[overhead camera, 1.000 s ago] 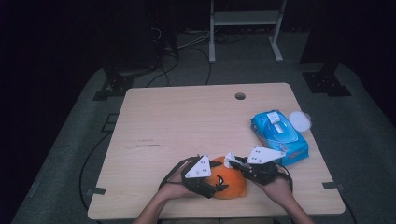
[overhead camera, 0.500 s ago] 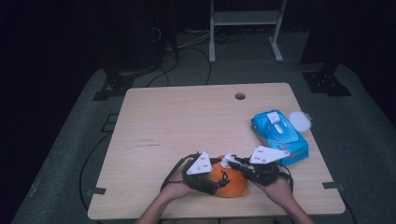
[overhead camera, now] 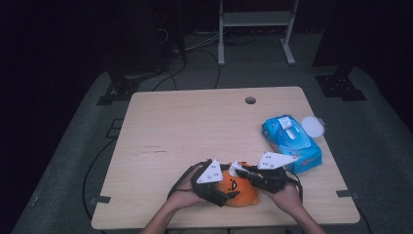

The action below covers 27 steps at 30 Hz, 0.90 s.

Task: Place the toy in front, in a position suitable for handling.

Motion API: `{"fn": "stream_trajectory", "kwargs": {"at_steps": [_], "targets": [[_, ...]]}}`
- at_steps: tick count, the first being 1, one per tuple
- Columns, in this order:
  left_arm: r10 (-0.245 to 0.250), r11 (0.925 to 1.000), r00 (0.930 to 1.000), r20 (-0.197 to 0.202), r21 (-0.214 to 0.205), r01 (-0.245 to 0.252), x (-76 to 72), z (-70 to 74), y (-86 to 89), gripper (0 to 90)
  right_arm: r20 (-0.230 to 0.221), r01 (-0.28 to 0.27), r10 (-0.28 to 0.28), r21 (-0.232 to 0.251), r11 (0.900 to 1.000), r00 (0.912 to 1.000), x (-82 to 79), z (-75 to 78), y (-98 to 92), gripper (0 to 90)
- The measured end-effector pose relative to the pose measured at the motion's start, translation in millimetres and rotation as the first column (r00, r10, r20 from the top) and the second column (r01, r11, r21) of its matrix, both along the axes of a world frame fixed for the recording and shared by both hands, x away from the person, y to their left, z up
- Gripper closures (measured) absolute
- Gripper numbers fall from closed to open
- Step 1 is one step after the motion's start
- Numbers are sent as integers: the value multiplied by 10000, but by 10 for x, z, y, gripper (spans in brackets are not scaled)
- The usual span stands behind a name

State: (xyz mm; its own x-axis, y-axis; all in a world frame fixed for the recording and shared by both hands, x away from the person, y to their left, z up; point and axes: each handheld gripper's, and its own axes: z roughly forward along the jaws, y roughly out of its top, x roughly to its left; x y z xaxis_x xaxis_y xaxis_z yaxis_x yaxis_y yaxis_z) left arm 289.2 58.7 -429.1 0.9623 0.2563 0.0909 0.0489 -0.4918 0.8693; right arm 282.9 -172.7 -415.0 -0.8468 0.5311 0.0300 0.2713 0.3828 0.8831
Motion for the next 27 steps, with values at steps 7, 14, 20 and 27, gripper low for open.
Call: {"fn": "stream_trajectory", "kwargs": {"at_steps": [7,14,20,27], "targets": [[358,9987,9992,-172,-352,-364,50,-53,115,206,-190,428,-426,130,9990,9989,40,53,-246,803],[863,9948,9963,-31,-545,-864,31,-28,-49,199,-107,-252,251,-69,9997,9996,-85,139,-85,803],[905,9940,9942,-575,-566,-937,85,-30,105,86,-123,175,-176,-88,9998,9998,0,35,-121,805],[737,9954,9973,40,-612,-733,25,-5,-9,279,140,168,-172,286,9994,9998,-72,139,-101,806]]}}
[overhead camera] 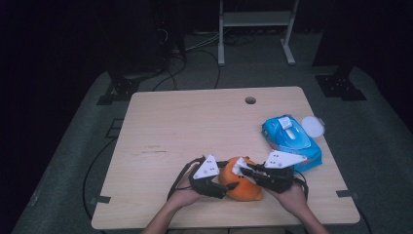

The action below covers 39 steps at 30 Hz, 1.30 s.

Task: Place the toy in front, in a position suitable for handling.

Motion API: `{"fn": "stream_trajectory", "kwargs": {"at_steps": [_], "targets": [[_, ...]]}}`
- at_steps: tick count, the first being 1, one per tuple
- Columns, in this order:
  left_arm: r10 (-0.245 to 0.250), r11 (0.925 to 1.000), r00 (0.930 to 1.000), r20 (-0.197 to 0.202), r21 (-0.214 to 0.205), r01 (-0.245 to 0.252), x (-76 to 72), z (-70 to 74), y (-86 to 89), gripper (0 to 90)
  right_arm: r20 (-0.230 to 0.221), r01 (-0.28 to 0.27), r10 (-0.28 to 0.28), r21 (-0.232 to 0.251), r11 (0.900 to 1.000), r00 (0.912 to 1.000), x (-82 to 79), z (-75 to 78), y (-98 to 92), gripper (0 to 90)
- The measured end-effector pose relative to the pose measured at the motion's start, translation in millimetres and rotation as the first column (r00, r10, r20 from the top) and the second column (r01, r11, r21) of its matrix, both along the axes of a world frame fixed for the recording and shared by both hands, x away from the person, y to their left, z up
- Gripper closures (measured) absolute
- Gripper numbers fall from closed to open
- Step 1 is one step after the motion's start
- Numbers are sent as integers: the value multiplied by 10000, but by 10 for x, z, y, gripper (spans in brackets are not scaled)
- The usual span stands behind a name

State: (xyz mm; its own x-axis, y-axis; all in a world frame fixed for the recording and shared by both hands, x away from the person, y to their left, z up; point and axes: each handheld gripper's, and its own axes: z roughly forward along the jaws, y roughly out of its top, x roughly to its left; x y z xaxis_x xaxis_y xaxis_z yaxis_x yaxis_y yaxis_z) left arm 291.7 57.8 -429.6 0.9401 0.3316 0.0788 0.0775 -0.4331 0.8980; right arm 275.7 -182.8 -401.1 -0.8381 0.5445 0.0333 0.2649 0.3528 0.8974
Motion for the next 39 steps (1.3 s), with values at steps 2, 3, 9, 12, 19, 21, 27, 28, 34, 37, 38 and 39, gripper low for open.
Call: {"fn": "stream_trajectory", "kwargs": {"at_steps": [2,3,9,12,19,21,27,28,34,37,38,39], "targets": [[-108,9997,9996,271,199,103,-29,3,-26,281,240,-342,345,-128,9993,9991,-60,32,105,805],[-98,9997,9995,312,242,90,-36,-3,-21,284,303,-397,404,-245,9989,9987,-80,33,143,805],[-12,9998,10000,37,212,11,-5,-46,58,279,369,402,-376,-700,9967,9986,18,-13,-6,806],[65,10000,9999,-136,41,-64,20,-66,70,258,127,494,-487,-619,9969,9987,32,-74,-123,807],[30,9996,9989,469,296,-44,-56,-56,-33,270,474,-304,332,-584,9978,9983,-121,1,137,808],[10,9994,9987,501,332,-27,-56,-58,-10,283,514,-301,337,-693,9971,9981,-100,-1,176,809],[308,9995,9992,-244,120,-305,43,-68,86,234,194,163,-152,-619,9980,9997,-21,-46,9,810],[308,9995,9988,-386,49,-306,59,-76,100,220,137,243,-235,-650,9976,9996,-23,-64,-35,810],[716,9974,9967,-372,16,-716,29,-58,10,230,56,-354,358,-586,9977,9993,-112,-36,65,810],[553,9982,9985,-60,247,-551,-7,-65,-11,247,295,-587,615,-873,9944,9977,-125,-27,197,811],[522,9983,9986,-49,248,-520,-9,-67,1,256,296,-586,616,-933,9939,9977,-118,-26,202,811],[412,9988,9991,22,276,-413,-4,-74,23,264,253,-566,590,-866,9946,9979,-104,-26,190,811]]}}
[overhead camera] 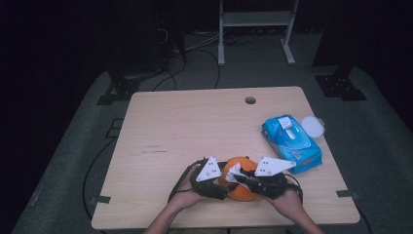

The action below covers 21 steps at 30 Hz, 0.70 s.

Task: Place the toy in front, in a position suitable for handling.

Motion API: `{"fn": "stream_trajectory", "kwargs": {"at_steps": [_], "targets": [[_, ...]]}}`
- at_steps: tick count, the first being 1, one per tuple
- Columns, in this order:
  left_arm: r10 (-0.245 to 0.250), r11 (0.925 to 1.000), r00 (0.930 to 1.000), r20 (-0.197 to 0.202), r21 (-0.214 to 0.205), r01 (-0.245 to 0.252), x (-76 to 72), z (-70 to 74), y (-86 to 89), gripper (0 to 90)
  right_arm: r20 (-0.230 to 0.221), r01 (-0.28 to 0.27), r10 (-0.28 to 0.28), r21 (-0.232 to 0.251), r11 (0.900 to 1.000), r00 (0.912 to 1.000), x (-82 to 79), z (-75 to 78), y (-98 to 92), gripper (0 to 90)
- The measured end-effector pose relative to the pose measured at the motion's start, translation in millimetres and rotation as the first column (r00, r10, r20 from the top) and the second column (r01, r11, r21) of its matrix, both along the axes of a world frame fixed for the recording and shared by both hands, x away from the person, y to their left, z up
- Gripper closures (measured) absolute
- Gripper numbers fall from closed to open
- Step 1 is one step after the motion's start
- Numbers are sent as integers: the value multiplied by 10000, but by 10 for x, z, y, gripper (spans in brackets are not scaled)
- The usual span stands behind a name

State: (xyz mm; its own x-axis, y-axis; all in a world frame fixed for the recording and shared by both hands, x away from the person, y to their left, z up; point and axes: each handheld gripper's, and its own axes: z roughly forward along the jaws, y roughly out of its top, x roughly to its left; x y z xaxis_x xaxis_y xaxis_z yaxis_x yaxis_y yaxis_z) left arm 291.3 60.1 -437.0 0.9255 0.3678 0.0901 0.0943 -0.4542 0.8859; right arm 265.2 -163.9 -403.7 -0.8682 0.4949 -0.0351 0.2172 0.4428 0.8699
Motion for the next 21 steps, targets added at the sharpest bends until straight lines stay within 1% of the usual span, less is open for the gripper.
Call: {"fn": "stream_trajectory", "kwargs": {"at_steps": [1,3,4,5,6,7,9,10,11,13,14,16,18,19,21], "targets": [[-35,10000,10000,66,45,35,4,-6,6,272,-63,129,-128,104,9999,9999,34,-3,-53,811],[-33,9999,10000,-8,160,33,16,-9,21,271,53,516,-516,-2,9987,9987,72,-11,-129,811],[2,9999,9999,-152,129,0,30,-6,34,267,64,705,-705,-47,9975,9975,86,-17,-164,811],[31,10000,9995,-304,69,-29,45,0,39,242,-31,870,-871,-95,9962,9962,101,-34,-221,811],[73,9999,9981,-614,-82,-78,60,14,41,206,-131,887,-888,-73,9960,9960,108,-51,-255,811],[111,9997,9963,-854,-205,-129,69,23,38,169,-134,899,-900,-69,9959,9959,99,-67,-271,811],[294,9983,9876,-1539,-449,-367,100,40,31,109,-57,801,-803,-215,9966,9968,59,-75,-243,812],[373,9969,9821,-1844,-614,-494,114,41,38,109,-34,619,-620,-237,9978,9981,37,-76,-217,812],[399,9965,9805,-1924,-646,-533,115,37,39,123,-48,504,-506,-281,9983,9987,8,-73,-183,812],[322,9984,9885,-1476,-422,-388,84,14,30,191,224,428,-417,-498,9978,9989,-23,-63,-106,812],[268,9985,9911,-1305,-433,-327,65,8,20,221,238,401,-389,-489,9980,9990,-23,-49,-79,812],[65,9999,9972,-745,-154,-77,15,17,-19,261,150,323,-321,-130,9994,9994,7,-17,-51,812],[-221,9996,9996,-176,186,224,-38,29,-55,288,216,417,-415,-68,9991,9989,43,9,-34,812],[-420,9986,9991,77,316,418,-65,28,-62,297,237,457,-457,-10,9990,9987,76,16,-43,811],[-559,9979,9983,177,331,553,-72,25,-54,302,184,635,-634,-20,9980,9978,122,11,-109,811]]}}
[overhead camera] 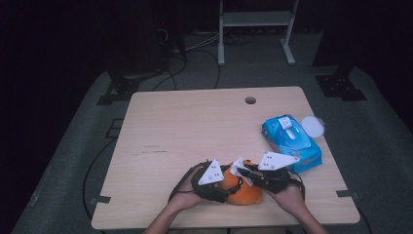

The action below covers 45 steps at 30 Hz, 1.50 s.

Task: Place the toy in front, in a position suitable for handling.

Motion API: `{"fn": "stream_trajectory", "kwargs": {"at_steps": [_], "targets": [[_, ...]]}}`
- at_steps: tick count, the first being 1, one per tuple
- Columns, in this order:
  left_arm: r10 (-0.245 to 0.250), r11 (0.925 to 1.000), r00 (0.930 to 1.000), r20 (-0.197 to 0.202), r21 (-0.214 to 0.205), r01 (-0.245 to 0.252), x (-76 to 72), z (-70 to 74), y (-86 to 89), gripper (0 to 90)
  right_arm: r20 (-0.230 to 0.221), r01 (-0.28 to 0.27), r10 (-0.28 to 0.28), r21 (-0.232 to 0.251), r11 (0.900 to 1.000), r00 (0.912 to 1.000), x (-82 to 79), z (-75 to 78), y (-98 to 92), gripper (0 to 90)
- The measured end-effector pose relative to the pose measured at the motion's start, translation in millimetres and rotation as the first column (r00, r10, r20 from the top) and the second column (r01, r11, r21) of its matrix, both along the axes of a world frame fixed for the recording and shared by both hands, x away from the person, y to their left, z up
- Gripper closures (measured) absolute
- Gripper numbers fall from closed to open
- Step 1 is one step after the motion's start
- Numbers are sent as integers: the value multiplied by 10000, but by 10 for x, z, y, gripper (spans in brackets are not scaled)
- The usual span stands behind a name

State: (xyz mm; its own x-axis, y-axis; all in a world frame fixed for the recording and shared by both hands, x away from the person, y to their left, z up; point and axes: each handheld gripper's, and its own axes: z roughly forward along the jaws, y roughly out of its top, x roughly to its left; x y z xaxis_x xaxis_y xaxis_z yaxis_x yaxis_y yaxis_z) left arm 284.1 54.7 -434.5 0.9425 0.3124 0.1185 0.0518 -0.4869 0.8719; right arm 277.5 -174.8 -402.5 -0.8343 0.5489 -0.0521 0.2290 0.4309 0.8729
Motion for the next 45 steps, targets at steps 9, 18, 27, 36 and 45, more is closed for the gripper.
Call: {"fn": "stream_trajectory", "kwargs": {"at_steps": [9,18,27,36,45], "targets": [[212,9980,9811,-1926,-538,-321,148,19,80,171,-204,100,-107,-330,9994,9997,-116,-84,-163,813],[-522,9985,9986,-74,155,523,-14,42,14,316,-71,-332,333,103,9994,9994,-43,42,-34,813],[172,9998,9898,-1417,-14,-176,178,51,157,146,-735,221,-238,-239,9995,9970,-15,-116,-326,813],[-138,9995,9520,-3059,-298,49,222,0,106,116,-669,-948,934,-185,9953,9934,-175,-98,-152,812],[-88,9990,9972,-743,-445,55,89,84,19,361,-241,-417,419,90,9991,9988,-124,14,-178,812]]}}
